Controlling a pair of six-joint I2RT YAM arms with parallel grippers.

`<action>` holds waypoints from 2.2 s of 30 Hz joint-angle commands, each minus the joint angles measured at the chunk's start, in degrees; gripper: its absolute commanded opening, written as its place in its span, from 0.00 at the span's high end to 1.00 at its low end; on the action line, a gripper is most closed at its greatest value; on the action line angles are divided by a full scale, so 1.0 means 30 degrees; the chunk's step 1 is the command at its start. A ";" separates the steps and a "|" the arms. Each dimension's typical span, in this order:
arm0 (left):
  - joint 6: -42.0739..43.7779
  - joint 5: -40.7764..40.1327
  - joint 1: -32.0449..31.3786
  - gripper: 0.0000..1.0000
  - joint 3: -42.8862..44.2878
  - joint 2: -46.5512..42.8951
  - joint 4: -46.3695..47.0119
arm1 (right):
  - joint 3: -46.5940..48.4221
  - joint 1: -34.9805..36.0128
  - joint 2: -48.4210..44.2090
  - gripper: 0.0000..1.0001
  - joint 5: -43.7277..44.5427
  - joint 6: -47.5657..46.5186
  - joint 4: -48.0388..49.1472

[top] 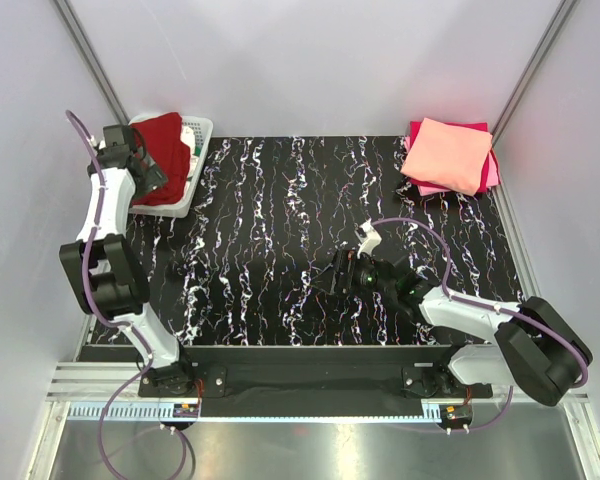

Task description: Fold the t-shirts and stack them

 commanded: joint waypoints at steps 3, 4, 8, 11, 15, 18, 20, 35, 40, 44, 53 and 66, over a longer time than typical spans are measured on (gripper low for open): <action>-0.0479 -0.0508 0.0480 0.16 0.2138 0.1182 0.1370 | 0.0210 0.0008 0.0014 0.00 -0.0521 -0.0328 0.1103; -0.0479 -0.0509 0.0480 0.17 0.2141 0.1358 0.1369 | 0.0210 0.0066 0.0014 0.00 -0.0521 -0.0328 0.1103; -0.0537 -0.0071 0.0481 0.25 0.2433 0.2382 0.1312 | 0.0298 0.0037 0.0190 0.00 -0.0551 -0.0299 0.1162; -0.0684 0.0019 0.0481 0.37 0.2259 0.2707 0.1456 | 0.0356 0.0037 0.0307 0.00 -0.0609 -0.0328 0.1133; -0.0743 -0.0157 0.0481 0.96 0.2199 0.2299 0.1692 | 0.0356 0.0037 0.0365 0.00 -0.0580 -0.0328 0.1133; -0.1006 -0.0099 0.0422 1.00 0.2083 0.1013 0.1662 | 0.0444 0.0037 0.0482 0.00 -0.0580 -0.0328 0.1162; -0.1298 -0.0041 0.0073 1.00 0.1791 -0.0504 0.1749 | 0.0561 0.0037 0.0687 0.00 -0.0609 -0.0328 0.1162; 0.3244 -0.0984 -1.2468 0.43 0.4544 -0.8747 0.2050 | -0.5150 0.0037 -1.1203 0.00 0.8735 0.1399 -0.0328; 0.2277 0.0574 -1.2469 0.04 -0.0389 -1.0323 0.1162 | -0.4539 0.0008 -1.1238 0.00 0.8592 0.1313 -0.1444; 0.2040 -0.0037 -1.2469 0.02 -0.3479 -1.1324 0.0960 | -0.3747 0.0008 -0.9891 0.00 0.7830 0.1078 -0.1592; -0.0155 -0.2006 -1.2352 0.01 -0.7787 -0.9395 0.0108 | -0.0820 -0.0021 -0.5177 0.00 0.7418 0.0171 -0.2465; -0.1066 -0.2531 -1.2264 0.01 -0.6563 0.0566 0.0548 | -0.1309 0.0008 -0.4993 0.00 0.7242 0.0140 -0.1710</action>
